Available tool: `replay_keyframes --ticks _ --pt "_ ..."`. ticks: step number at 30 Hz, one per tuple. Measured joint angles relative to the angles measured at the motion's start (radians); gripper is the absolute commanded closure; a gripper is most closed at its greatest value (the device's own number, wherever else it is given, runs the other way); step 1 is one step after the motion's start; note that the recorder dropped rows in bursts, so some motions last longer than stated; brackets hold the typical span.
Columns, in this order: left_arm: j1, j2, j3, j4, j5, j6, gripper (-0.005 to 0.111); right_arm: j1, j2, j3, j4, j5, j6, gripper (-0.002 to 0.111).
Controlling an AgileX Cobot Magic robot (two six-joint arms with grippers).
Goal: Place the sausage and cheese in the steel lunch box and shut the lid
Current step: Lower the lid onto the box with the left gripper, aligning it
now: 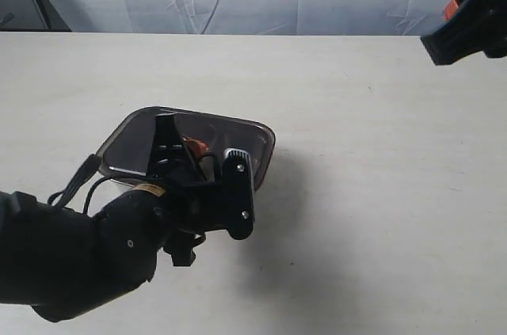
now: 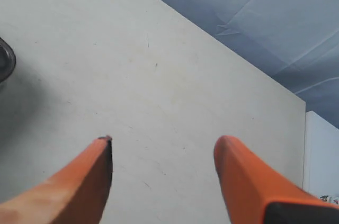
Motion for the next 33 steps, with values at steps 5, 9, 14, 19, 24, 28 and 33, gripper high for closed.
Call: replay_keyframes --ticks 5,9,14,19,24,28,33 --pt "0.000 -0.031 0.000 -0.055 0.044 0.042 0.050 0.000 0.000 0.007 -0.002 0.000 0.005 0.052" --pt "0.000 -0.059 0.000 -0.144 0.065 0.110 0.050 0.000 0.000 0.007 -0.002 0.000 0.007 0.052" --pt "0.000 -0.080 0.000 -0.210 0.072 0.111 0.050 0.000 0.000 0.007 -0.002 0.000 0.011 0.052" --pt "0.000 -0.111 0.000 -0.235 0.106 0.111 0.050 0.000 0.000 0.007 -0.002 0.000 0.011 0.052" --pt "0.000 -0.150 0.000 -0.279 0.163 0.111 0.050 0.000 0.000 0.007 -0.002 0.000 0.011 0.052" --pt "0.000 -0.162 0.000 -0.315 0.182 0.111 0.050 0.000 0.000 0.007 -0.002 0.000 0.013 0.052" --pt "0.000 -0.162 0.000 -0.378 0.210 0.111 0.050 0.000 0.000 0.007 -0.002 0.000 0.013 0.052"
